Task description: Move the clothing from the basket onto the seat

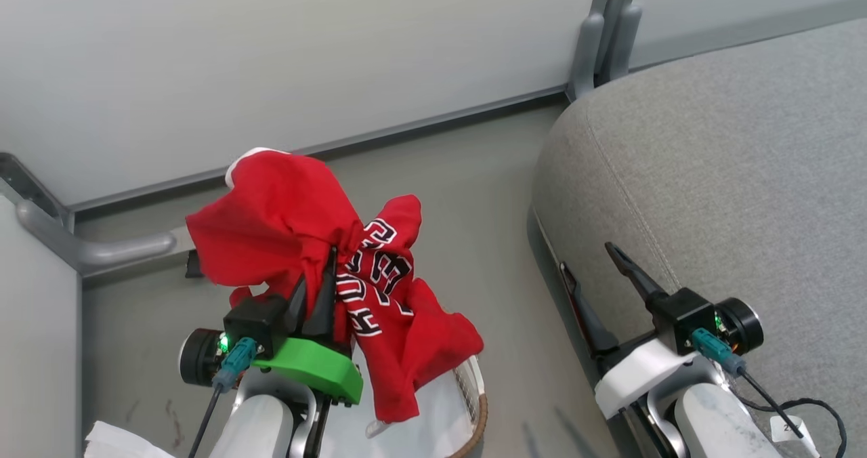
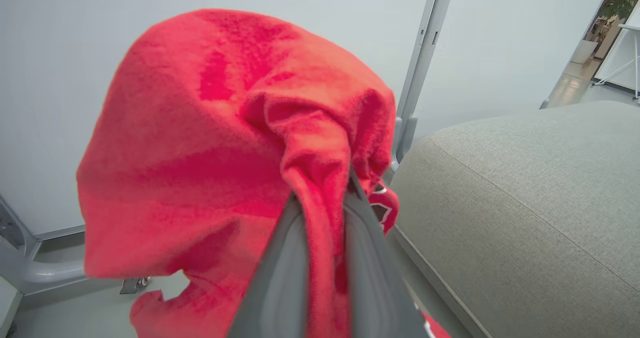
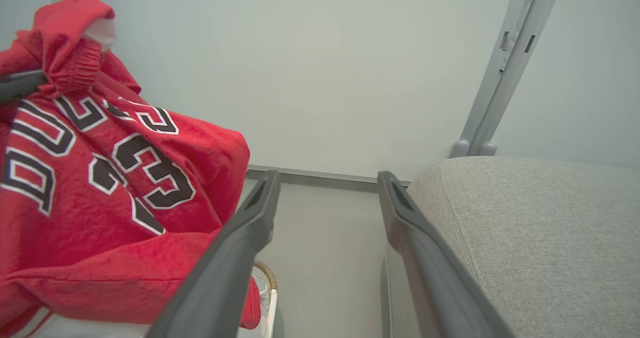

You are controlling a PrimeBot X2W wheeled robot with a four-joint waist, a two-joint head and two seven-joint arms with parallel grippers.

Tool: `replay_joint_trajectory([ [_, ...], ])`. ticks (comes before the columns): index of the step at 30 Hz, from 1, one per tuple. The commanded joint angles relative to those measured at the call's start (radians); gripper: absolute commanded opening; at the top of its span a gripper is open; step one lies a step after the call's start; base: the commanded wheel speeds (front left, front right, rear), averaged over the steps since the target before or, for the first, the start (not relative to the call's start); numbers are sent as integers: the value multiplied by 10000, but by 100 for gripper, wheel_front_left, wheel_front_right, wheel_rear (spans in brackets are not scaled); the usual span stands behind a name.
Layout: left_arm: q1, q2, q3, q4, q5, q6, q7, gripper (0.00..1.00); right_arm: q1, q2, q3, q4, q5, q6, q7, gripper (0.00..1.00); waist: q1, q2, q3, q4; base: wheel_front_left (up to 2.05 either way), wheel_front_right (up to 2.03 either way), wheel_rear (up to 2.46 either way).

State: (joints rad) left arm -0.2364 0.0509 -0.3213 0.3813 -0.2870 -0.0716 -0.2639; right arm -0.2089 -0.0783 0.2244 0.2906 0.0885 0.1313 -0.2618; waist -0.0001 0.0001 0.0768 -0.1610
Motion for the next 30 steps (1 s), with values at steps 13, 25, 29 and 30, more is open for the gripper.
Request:
replay_joint_trajectory([
  [13,-438,12,-692,-551,-651,334,-10,0,72,-133,1881,-222,515,-10,-48,100,1,-1,-450,110,0,0,0],
  [25,-757,13,-1763,-593,-1041,506,-10,0,-1407,67,4365,567,1521,-10,-48,100,1,-1,-361,477,0,0,0],
  [29,-874,13,-2138,-627,-1137,522,-10,0,-1789,168,4620,883,1584,-10,-49,100,1,-1,-307,702,0,0,0],
  [30,-894,13,-2224,-648,-1147,544,-10,0,-1850,164,4618,946,1615,-10,-48,100,1,-1,-288,759,0,0,0],
])
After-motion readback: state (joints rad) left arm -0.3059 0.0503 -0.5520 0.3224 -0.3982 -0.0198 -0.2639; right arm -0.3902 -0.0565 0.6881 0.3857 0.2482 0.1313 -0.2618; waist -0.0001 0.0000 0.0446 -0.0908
